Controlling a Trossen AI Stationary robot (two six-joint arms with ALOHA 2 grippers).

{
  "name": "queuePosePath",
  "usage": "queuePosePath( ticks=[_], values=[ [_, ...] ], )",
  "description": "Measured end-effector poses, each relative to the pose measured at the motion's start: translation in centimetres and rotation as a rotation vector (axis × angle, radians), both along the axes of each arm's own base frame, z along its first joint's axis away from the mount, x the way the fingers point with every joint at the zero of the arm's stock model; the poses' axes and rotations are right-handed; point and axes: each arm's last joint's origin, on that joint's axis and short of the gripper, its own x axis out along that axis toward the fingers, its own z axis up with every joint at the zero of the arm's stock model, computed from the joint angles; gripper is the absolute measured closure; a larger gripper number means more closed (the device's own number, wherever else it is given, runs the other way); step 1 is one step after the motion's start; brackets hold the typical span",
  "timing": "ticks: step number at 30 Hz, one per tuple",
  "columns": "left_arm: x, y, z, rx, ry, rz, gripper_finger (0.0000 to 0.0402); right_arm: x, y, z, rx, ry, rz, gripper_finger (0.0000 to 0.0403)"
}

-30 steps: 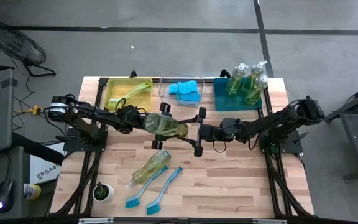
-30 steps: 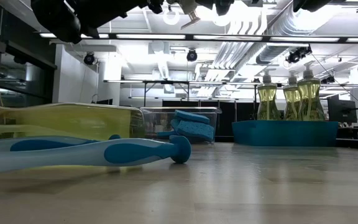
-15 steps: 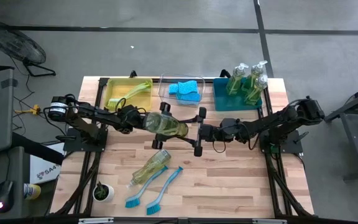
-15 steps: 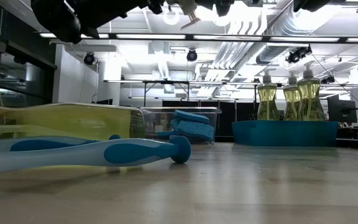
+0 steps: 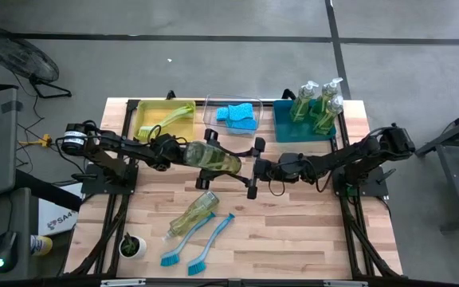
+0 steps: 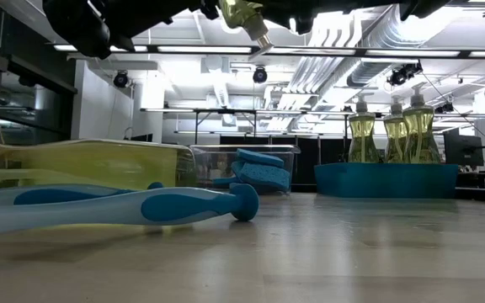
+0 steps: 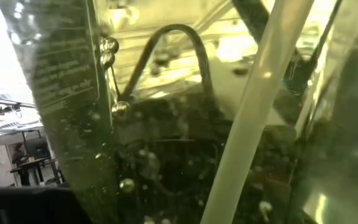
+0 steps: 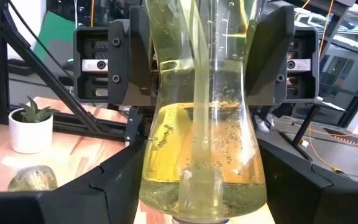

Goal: Pick & Place Kitchen Sink Supplies
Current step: Put the dish soap into the blue bin

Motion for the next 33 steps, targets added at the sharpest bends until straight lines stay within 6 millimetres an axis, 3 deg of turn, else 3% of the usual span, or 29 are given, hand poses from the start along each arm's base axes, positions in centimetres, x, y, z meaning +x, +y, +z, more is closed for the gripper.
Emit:
queuePosePath(
  ticks=[15,33],
  values=[
    [0.0,0.0,-0.1,0.006,0.012,0.005,0.0154,-0.2,-0.1,0.3,-0.024,-0.014,-0.091,0.0143],
    [0.3,0.3,-0.4,-0.061,0.070,0.081,0.0154,-3.8,-0.4,3.9,-0.065,0.018,-0.194,0.0166]
  ],
)
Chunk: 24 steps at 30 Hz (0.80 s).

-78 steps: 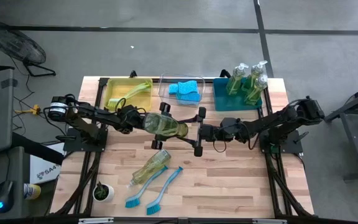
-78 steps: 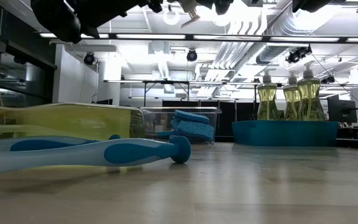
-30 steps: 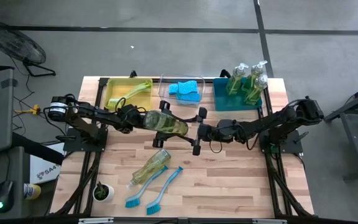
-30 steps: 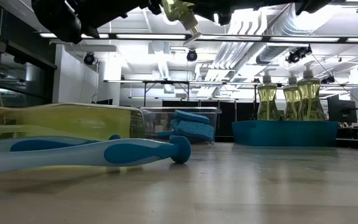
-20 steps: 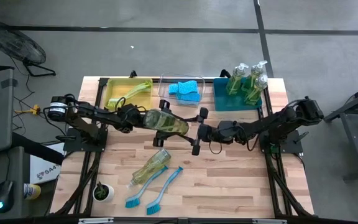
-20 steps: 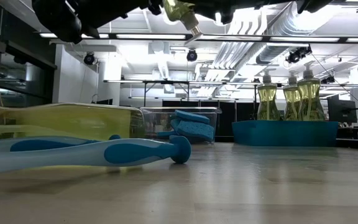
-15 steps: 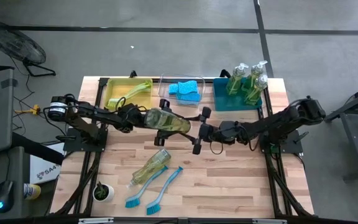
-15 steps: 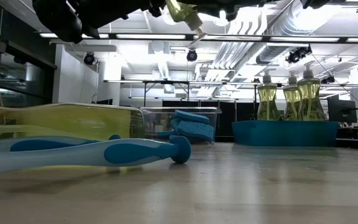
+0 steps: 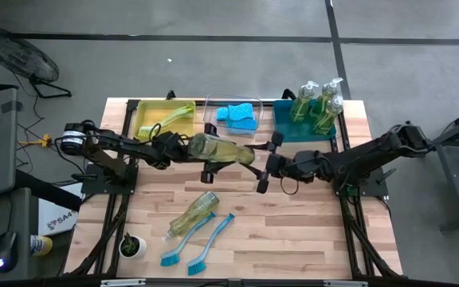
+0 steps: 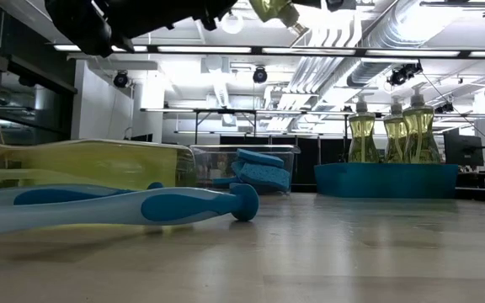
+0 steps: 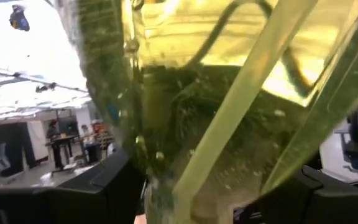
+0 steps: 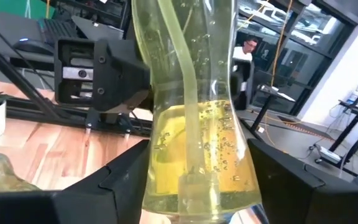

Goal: Pick & Place Kitchen Sink Supplies
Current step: Put the dish soap into the blue bin

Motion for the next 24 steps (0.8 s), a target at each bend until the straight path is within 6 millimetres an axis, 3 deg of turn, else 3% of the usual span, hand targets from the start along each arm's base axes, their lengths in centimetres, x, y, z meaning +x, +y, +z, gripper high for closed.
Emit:
queuePosePath(
  ticks=[8,13,17,24],
  values=[
    [0.2,0.1,-0.9,-0.030,0.076,0.058,0.0155,-1.1,-0.6,1.2,0.000,-0.021,-0.123,0.0178],
    [0.2,0.2,-0.9,-0.036,0.073,0.073,0.0154,-1.3,-0.7,0.9,-0.011,0.021,-0.137,0.0200],
    [0.3,0.1,-1.2,-0.043,0.106,0.075,0.0154,-1.5,-0.9,1.3,-0.025,0.014,-0.224,0.0304],
    [0.4,0.2,-1.3,-0.060,0.123,0.080,0.0155,-2.4,-1.3,1.3,-0.088,0.101,-0.283,0.0396]
  ],
)
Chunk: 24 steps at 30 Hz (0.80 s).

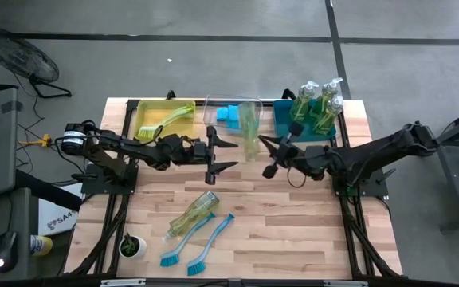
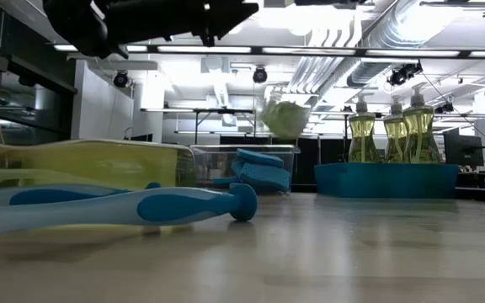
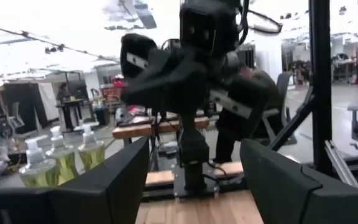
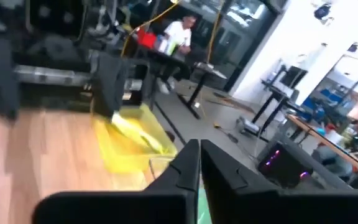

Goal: Pick & Place Kitchen Sink Supplies
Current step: Put the dish soap into the blue bin

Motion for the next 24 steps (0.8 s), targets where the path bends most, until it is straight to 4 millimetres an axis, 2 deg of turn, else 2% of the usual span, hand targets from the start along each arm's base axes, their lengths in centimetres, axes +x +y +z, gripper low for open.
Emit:
queuePosePath(
  ticks=[6,10,24],
  values=[
    [0.1,0.1,-0.2,-0.006,0.024,0.019,0.0189,-0.8,-0.5,-1.2,0.087,0.095,-0.021,0.0388],
    [0.2,0.0,-0.6,-0.005,0.070,0.013,0.0223,-1.0,-0.5,-2.0,0.129,0.140,-0.028,0.0399],
    [0.2,-0.1,-0.8,0.011,0.081,-0.017,0.0342,-0.9,-0.5,-2.0,0.136,0.122,-0.030,0.0402]
  ],
)
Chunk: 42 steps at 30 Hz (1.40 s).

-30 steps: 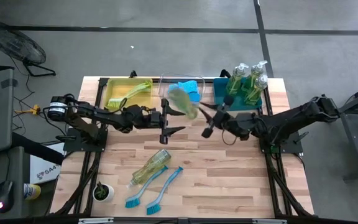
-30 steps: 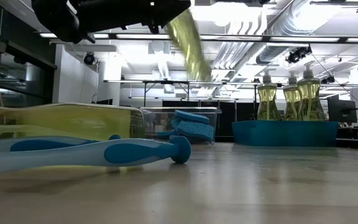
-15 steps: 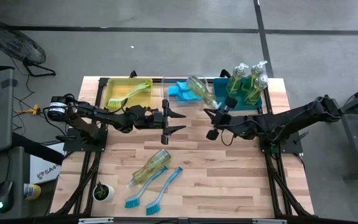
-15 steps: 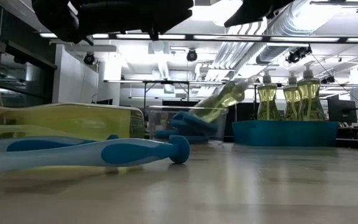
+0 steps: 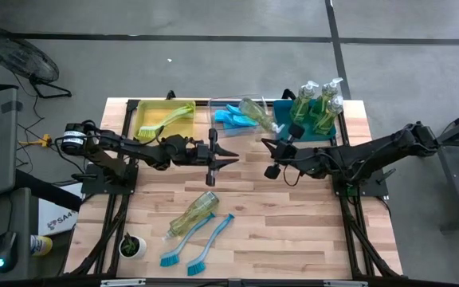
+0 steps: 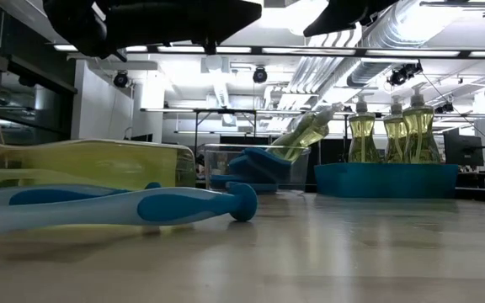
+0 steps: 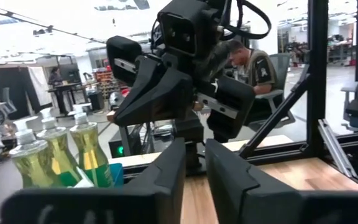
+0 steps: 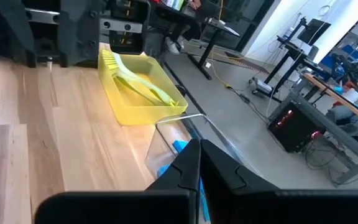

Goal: Pick & Place Kitchen Sink Supplies
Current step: Put the dish soap into the blue bin

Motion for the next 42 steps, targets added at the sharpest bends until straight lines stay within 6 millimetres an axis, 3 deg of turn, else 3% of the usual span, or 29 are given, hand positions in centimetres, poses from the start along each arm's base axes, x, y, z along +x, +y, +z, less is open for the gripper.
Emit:
queuePosePath(
  ticks=[10,18,22,27,31,34,37,42],
  values=[
    [0.0,0.0,0.0,0.002,0.001,-0.007,0.0398,-0.2,0.0,-0.5,0.053,0.013,-0.012,0.0387],
    [0.0,0.0,-0.1,0.024,0.005,-0.002,0.0390,-0.9,-0.2,-0.8,0.057,0.068,-0.029,0.0341],
    [0.0,0.0,-0.2,0.043,0.013,0.018,0.0353,-1.3,-0.1,-0.5,0.096,0.055,0.014,0.0289],
    [0.1,0.3,-0.4,0.053,0.044,0.099,0.0255,-1.3,-0.3,-1.4,0.137,0.141,0.062,0.0213],
    [0.1,0.6,-0.6,0.034,0.060,0.205,0.0169,-1.2,-0.9,-2.8,0.181,0.203,-0.023,0.0163],
    [0.1,0.7,-0.8,0.039,0.082,0.216,0.0127,-1.5,-1.0,-3.6,0.224,0.218,-0.113,0.0142],
    [0.1,0.9,-1.2,0.053,0.124,0.234,0.0110,-2.0,-0.6,-4.6,0.270,0.210,-0.171,0.0136],
    [0.0,2.6,-1.5,0.068,0.156,0.248,0.0114,-3.2,0.3,-8.5,0.311,0.135,-0.208,0.0135]
  ],
)
